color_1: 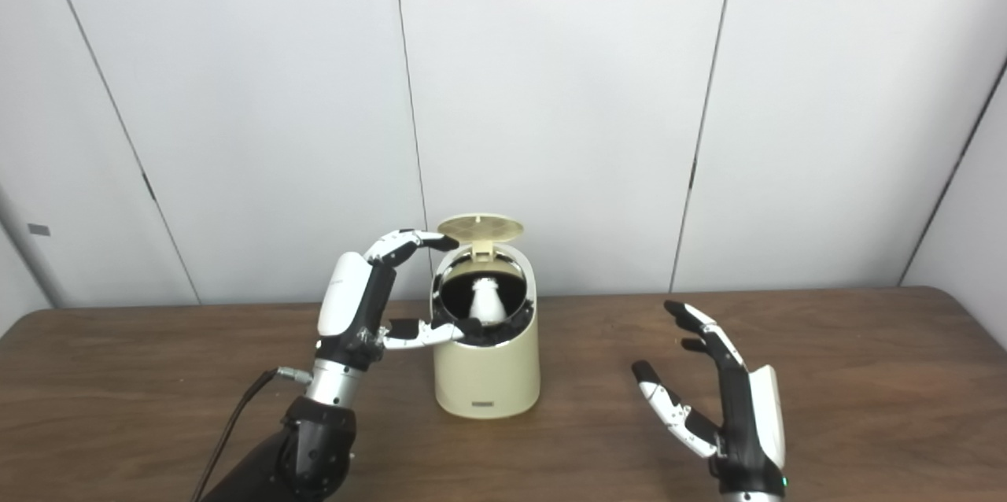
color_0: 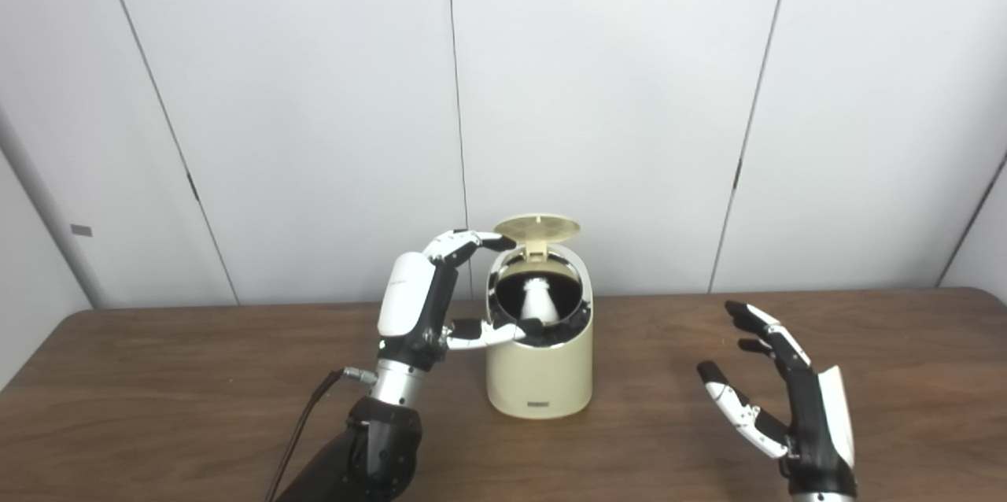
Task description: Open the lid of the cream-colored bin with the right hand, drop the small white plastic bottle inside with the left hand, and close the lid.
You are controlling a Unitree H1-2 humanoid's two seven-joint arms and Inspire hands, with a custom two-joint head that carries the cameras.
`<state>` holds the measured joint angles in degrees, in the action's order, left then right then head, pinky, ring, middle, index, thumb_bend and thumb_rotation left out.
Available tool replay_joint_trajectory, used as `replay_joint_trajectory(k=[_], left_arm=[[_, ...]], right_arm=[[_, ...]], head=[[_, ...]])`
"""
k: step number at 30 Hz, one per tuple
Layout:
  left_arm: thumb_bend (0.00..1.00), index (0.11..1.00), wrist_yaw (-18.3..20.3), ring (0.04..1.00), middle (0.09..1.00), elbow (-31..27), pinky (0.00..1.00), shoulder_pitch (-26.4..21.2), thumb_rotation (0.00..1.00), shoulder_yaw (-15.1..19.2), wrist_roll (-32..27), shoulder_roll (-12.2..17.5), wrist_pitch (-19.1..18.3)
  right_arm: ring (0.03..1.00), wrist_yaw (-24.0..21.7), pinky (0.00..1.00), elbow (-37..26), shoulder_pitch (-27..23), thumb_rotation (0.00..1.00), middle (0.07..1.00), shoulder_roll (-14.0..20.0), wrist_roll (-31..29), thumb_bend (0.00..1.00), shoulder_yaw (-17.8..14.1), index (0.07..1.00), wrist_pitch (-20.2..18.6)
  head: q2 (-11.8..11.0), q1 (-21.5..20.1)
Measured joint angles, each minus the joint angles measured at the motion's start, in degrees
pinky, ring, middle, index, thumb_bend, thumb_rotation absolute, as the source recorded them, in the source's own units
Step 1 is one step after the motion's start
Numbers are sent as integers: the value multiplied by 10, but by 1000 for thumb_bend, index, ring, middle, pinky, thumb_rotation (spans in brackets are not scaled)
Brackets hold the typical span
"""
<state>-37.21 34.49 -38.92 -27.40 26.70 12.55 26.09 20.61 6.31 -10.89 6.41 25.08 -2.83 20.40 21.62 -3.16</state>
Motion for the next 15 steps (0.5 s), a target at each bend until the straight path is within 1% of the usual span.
replay_joint_trajectory(k=[1, 2, 3, 5, 6, 7, 9, 11, 13, 15], left_arm=[[738, 586, -3, 708, 640, -6, 740, 2, 149, -1, 3, 1, 0], [632, 539, -10, 685, 613, -13, 719, 5, 103, -1, 7, 3, 0], [567, 494, -18, 622, 547, -17, 675, 7, 42, -1, 10, 4, 0], [533, 466, -44, 577, 520, -29, 644, 15, 10, 0, 12, 6, -1], [526, 459, -51, 550, 516, -38, 619, 21, 5, 4, 12, 7, -1], [523, 456, -53, 534, 511, -52, 604, 30, 2, 11, 5, 8, -1], [521, 457, -57, 528, 505, -84, 601, 49, 0, 24, -9, 8, -1], [522, 461, -53, 529, 499, -102, 612, 62, 0, 31, -26, 7, -1], [522, 463, -42, 536, 496, -128, 652, 74, 0, 46, -53, 4, -1], [522, 463, -22, 550, 498, -159, 668, 87, 0, 61, -81, 1, -2]], right_arm=[[785, 0, 693, 0, 0, 441, 790, 0, 0, 280, 0, 773, 0], [786, 0, 693, 0, 0, 449, 790, 0, 0, 282, 0, 772, 0], [787, 1, 696, 0, 0, 456, 791, 0, 0, 284, 0, 773, 0], [786, 0, 695, 0, 0, 471, 793, 0, 0, 284, 1, 773, 0], [785, 0, 693, 0, 0, 449, 793, 0, 0, 276, 1, 775, 0], [785, 0, 694, 0, 0, 421, 794, 0, 0, 272, 1, 777, 0], [785, 0, 694, 0, 0, 409, 793, 0, -1, 272, 1, 777, 0], [783, 0, 691, 2, -1, 430, 791, 2, -1, 274, 1, 776, 1], [786, 0, 698, 3, -1, 455, 793, 2, -1, 277, 1, 778, 2], [782, 0, 691, 3, -1, 473, 790, 2, -1, 276, 1, 775, 2]], head=[[0, 0], [1, -1], [1, -1], [2, 0], [2, 0], [2, 0], [3, 1], [3, 1], [3, 1], [3, 1]])
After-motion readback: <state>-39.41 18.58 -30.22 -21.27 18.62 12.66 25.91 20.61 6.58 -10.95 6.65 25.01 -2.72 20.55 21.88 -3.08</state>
